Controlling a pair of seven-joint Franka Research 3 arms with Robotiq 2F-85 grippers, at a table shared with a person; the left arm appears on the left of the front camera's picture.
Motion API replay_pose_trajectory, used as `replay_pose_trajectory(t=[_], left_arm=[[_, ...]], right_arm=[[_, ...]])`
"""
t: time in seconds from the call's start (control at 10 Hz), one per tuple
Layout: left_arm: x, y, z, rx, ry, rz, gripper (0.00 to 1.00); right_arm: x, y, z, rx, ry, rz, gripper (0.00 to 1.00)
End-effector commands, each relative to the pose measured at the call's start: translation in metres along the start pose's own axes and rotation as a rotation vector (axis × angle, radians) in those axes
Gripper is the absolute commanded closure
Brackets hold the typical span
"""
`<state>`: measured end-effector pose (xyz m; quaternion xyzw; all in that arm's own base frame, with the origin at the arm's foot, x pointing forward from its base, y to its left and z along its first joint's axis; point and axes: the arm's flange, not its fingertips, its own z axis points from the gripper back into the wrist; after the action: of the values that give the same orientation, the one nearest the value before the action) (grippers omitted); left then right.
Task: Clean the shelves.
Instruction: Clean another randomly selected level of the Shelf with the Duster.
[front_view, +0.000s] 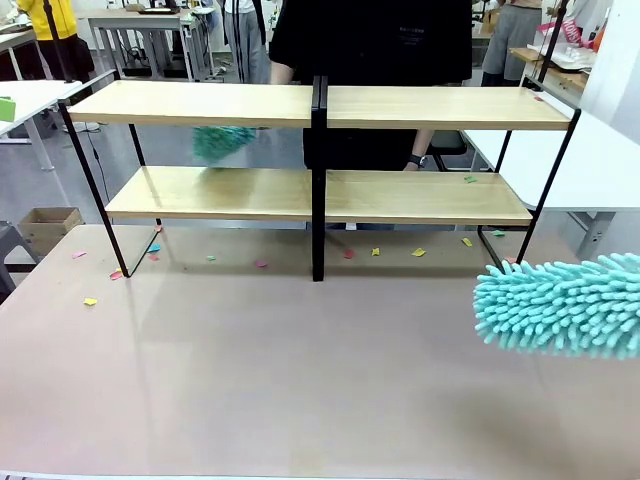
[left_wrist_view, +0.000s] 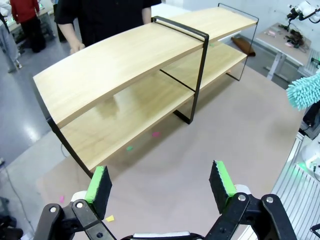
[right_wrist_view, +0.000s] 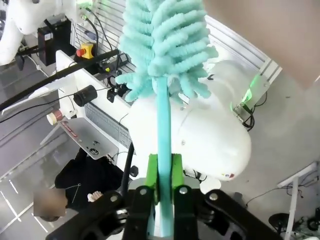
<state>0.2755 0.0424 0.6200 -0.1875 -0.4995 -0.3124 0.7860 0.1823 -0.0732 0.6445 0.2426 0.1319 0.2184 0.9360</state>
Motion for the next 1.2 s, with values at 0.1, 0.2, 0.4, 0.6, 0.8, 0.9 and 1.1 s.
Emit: replay_pose_trajectory(t=[0.1,0.2,0.4,0.6,0.8,0.9,1.1], left_arm=[[0.000,-0.001,-0.001,0.009,0.008,0.003,0.00],[0.000,-0.001,-0.001,0.009,0.008,0.003,0.00],[0.000,-0.001,-0.001,0.009,0.008,0.003,0.00],[0.000,-0.001,-0.001,0.009,0.008,0.003,0.00],[0.000,-0.001,-0.001,0.009,0.008,0.003,0.00],[0.000,-0.001,-0.001,0.009,0.008,0.003,0.00],[0.000,-0.001,-0.001,0.009,0.008,0.003,0.00]], right_arm=[[0.046,0.042,-0.019,-0.035,-0.023,-0.074,0.88],[0.082,0.048,-0.045,-0.053,-0.037,-0.118,0.88],[0.133,0.056,-0.084,-0.056,-0.142,-0.156,0.88],[0.119,0.045,-0.066,-0.066,-0.077,-0.146,0.88],[0.142,0.045,-0.073,-0.116,-0.247,-0.265,0.88],[0.176,0.047,-0.090,-0.088,-0.345,-0.290,0.88],[0.229,0.040,-0.132,-0.024,-0.468,-0.315,0.88]])
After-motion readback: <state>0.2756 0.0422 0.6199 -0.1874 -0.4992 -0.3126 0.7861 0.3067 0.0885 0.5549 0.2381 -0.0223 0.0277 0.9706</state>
